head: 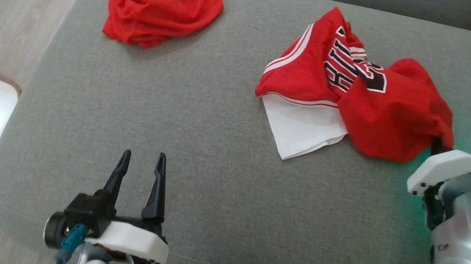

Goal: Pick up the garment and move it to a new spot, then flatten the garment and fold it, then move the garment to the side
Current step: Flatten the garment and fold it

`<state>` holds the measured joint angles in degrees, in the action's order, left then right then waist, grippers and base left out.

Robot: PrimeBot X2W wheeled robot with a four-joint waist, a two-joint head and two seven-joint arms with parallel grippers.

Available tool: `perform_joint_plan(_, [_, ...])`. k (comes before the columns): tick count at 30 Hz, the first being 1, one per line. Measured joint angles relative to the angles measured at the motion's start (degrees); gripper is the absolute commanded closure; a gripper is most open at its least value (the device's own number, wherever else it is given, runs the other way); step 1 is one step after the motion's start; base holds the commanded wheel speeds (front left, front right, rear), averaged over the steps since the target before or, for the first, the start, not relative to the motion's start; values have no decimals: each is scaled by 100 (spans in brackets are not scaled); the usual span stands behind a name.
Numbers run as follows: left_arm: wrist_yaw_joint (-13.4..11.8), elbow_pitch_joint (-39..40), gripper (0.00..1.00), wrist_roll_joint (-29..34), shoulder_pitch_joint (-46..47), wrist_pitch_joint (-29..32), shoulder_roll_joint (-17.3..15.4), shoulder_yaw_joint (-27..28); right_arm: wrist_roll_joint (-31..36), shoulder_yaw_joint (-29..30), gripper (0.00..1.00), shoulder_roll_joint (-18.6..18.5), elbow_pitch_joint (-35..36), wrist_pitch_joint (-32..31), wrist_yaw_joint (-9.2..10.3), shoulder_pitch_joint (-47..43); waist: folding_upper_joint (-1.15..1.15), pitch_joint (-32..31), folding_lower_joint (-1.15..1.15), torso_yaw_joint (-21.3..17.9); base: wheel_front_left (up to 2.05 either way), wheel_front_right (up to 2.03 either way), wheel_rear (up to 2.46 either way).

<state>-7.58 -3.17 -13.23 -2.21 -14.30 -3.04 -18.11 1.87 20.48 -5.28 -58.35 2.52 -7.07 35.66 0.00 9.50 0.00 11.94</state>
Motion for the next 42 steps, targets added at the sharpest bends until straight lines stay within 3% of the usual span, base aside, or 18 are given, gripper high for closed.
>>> perform_joint_plan(9, [0, -18, 0, 5, -79, 0, 0, 8, 242, 73, 100, -156, 498, 212, 0, -73, 0, -131, 0, -330, 0, 0, 0])
perform_joint_plan(14, [-1, -16, 0, -1, -159, 0, -1, 7, 274, 218, 100, -296, 1429, -23, -1, -675, 0, -166, 0, -582, 0, 0, 0])
perform_joint_plan(20, [-1, -11, 0, -1, -159, 0, -1, -10, 259, 413, 100, -186, 2928, -832, -1, -1679, 0, -148, 0, -810, 0, 0, 0])
perform_joint_plan(21, [-1, -11, 0, -1, -158, 0, -1, -13, 233, 414, 94, -132, 3142, -948, -1, -1803, 0, -135, 0, -838, 0, 0, 0])
perform_joint_plan(23, [1, -14, 0, -1, -152, 0, -1, -23, 200, 392, 46, -23, 3494, -1148, -1, -2011, 0, -104, 0, -884, 0, 0, 0])
perform_joint_plan(24, [2, -19, 0, -1, -151, 0, -1, -23, 147, 365, 13, 29, 3638, -1234, -1, -2089, 0, -92, 0, -907, 0, 0, 0])
perform_joint_plan(25, [2, -22, 0, -1, -143, 0, -1, -23, 97, 331, 0, 82, 3771, -1295, -1, -2152, 0, -85, 0, -932, 0, 0, 0])
perform_joint_plan(37, [10, -66, 0, -2, -103, 0, -1, -20, -87, 300, 0, 216, 5512, -1410, -1, -2703, 0, -238, 0, -1113, 0, 0, 0])
perform_joint_plan(42, [185, -271, 0, -1, -51, 0, -1, -241, -269, -33, 0, 253, 6128, -1329, -1, -2754, 0, -260, 0, -1225, 0, 0, 0])
